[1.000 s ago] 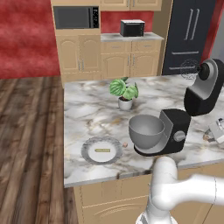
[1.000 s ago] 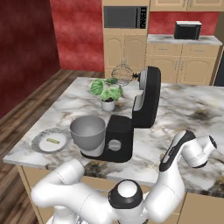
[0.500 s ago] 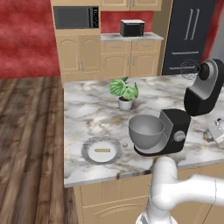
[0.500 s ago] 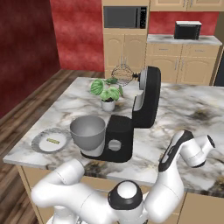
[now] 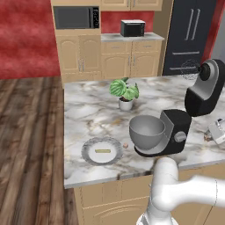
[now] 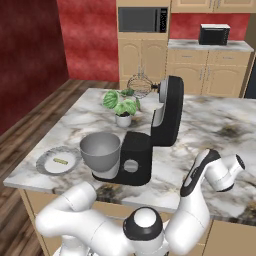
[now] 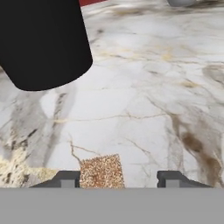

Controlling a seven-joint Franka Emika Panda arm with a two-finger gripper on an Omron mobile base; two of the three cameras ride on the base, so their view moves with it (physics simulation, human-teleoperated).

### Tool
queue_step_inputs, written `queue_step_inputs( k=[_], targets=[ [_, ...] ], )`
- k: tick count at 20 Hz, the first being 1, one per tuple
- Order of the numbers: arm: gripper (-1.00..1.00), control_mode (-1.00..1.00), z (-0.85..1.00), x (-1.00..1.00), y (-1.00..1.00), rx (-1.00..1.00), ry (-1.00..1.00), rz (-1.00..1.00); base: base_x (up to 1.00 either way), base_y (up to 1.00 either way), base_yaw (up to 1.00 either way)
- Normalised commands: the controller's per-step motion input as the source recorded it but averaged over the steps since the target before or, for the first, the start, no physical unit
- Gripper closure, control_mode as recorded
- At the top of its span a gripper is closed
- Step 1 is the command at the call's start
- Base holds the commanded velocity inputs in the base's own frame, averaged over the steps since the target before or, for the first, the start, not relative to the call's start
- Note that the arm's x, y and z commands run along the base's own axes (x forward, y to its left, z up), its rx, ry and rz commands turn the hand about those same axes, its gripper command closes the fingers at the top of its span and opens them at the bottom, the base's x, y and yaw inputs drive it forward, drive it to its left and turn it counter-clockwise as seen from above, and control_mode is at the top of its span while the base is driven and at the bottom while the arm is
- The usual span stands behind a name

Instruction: Add butter and sugar cubes to the stand mixer bowl and then turn on the stand mixer to begin making frosting.

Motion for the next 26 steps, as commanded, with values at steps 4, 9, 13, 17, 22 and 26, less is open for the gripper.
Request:
queue_step_inputs(
  k=[4,9,13,17,22,26],
  targets=[
    [1.0,-1.0,-0.18,0.0,0.01,0.0,0.0,0.0,0.0,0.0,0.0],
    [1.0,-1.0,0.0,-0.02,0.0,0.0,0.0,0.0,0.0,0.0,0.0],
    [1.0,-1.0,0.03,-0.01,-0.02,0.0,0.0,0.0,0.0,0.0,0.0],
    [1.0,-1.0,0.36,-0.39,-0.31,0.0,0.0,-0.07,0.0,0.0,0.0],
    [1.0,-1.0,0.35,-0.75,-0.41,0.0,0.0,-0.07,0.0,0.0,0.0],
    [1.0,-1.0,0.65,-0.82,-0.15,0.0,0.05,-0.2,0.0,0.0,0.0]
  ],
)
